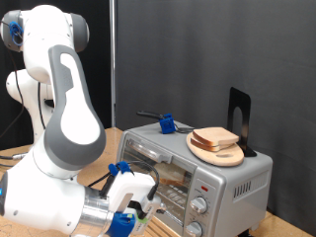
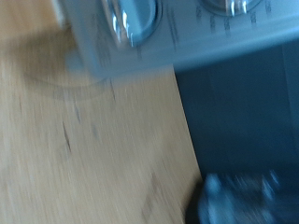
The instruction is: Make a piece of toast with the oven
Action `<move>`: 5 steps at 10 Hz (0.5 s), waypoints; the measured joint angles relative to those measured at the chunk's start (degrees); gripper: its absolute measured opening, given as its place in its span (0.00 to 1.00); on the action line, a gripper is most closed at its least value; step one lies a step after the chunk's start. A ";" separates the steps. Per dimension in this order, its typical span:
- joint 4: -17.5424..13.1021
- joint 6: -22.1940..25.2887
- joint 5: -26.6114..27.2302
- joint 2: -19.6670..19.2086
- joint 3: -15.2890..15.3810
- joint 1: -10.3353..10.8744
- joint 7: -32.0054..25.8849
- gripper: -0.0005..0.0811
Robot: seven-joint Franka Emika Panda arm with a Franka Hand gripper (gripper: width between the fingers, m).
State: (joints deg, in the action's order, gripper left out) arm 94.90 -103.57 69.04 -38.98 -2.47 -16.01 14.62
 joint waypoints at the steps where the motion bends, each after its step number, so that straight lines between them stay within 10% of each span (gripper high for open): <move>1: -0.73 0.79 -1.67 -0.58 0.05 0.42 4.33 0.84; 5: -1.04 -3.43 -0.45 -2.25 1.61 3.54 9.20 0.84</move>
State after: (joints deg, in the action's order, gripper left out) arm 93.86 -107.00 68.59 -41.23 -0.86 -12.47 23.83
